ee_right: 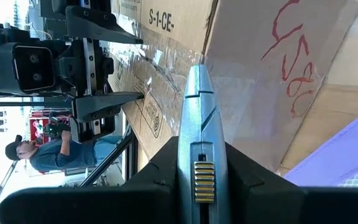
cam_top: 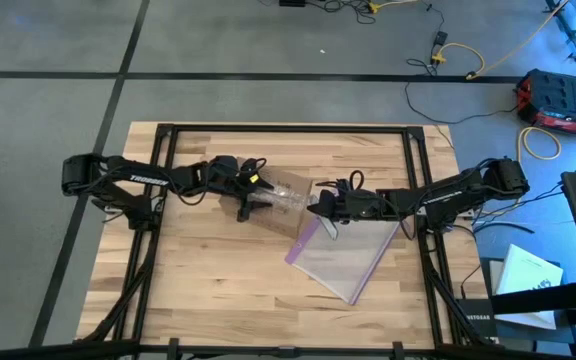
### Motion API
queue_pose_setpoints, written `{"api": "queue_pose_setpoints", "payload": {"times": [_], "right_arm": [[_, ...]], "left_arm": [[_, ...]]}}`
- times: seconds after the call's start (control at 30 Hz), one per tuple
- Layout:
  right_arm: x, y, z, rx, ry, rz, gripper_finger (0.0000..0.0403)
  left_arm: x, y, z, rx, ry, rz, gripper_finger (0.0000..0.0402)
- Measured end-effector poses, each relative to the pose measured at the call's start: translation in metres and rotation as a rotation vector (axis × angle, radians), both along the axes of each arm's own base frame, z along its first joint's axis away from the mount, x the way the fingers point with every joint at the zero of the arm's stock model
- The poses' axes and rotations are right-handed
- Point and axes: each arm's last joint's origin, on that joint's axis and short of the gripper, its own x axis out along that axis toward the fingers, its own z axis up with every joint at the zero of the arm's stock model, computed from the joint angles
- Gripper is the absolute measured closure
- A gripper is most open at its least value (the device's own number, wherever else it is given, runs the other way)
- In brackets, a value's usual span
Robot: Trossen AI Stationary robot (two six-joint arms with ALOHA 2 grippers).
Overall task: Unpack boxes
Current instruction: Open the cardboard box using the cutter
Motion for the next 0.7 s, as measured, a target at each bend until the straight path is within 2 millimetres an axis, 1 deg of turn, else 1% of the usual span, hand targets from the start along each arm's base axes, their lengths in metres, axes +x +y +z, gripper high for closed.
{"api": "queue_pose_setpoints", "payload": {"times": [0.3,0.7], "right_arm": [[0.0,0.0,-0.001,-0.003,0.01,-0.003,0.0352],[0.0,-0.012,-0.001,-0.013,0.022,-0.014,0.0352]], "left_arm": [[0.0,0.0,0.0,0.0,-0.002,0.0,0.0163],[0.0,0.0,0.0,-0.003,-0.002,0.002,0.0163]]}}
